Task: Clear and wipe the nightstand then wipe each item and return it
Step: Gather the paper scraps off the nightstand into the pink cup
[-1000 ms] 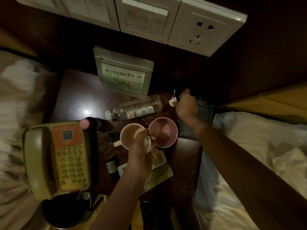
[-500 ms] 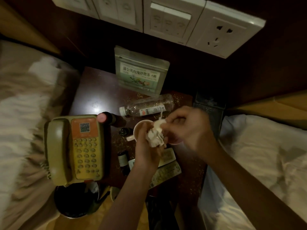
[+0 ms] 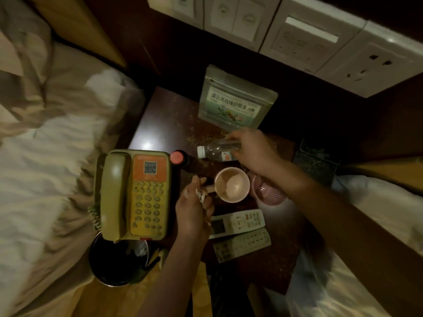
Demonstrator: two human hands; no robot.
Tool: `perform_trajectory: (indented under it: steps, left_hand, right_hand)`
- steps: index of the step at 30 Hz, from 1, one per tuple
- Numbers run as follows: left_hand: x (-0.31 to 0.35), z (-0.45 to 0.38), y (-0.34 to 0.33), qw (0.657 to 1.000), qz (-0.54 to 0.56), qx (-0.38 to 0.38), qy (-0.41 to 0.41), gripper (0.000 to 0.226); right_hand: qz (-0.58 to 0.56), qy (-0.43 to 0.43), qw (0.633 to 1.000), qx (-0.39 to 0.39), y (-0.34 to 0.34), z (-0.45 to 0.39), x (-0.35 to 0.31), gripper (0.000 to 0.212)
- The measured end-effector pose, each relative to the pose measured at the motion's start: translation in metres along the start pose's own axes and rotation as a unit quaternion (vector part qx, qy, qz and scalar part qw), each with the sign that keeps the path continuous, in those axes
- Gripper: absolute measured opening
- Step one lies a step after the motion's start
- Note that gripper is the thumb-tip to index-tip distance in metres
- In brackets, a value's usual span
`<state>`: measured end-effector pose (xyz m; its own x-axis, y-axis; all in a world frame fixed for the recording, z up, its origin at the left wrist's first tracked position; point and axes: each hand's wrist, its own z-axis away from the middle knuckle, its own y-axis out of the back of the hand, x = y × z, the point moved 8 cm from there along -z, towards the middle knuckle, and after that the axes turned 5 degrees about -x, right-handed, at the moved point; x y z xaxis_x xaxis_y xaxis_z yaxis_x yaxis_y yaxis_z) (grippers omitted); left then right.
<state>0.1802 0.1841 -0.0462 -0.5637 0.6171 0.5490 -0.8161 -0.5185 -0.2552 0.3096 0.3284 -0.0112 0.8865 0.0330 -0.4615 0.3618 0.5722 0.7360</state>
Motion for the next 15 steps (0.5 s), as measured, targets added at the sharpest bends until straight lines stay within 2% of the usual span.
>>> perform_trajectory:
  steps: [5, 10, 12, 15]
  left_hand:
    - [0.006, -0.003, 0.037, 0.998, -0.024, 0.057, 0.000, 0.025]
    - [0.007, -0.002, 0.066, 0.995, -0.020, 0.101, 0.013, 0.023]
    - [0.007, 0.002, 0.072, 0.995, -0.014, 0.100, 0.017, 0.025]
    - [0.007, 0.004, 0.075, 0.996, 0.006, 0.085, 0.014, 0.028]
  right_hand:
    - [0.161, 0.046, 0.985, -0.052, -0.032, -0.047, -0.029, 0.049]
    - [0.289, 0.050, 0.949, -0.115, -0.049, -0.056, -0.046, 0.046]
    - [0.310, 0.054, 0.943, -0.109, -0.047, -0.052, -0.048, 0.041]
    - [0.315, 0.064, 0.945, -0.054, -0.031, -0.037, -0.053, 0.039]
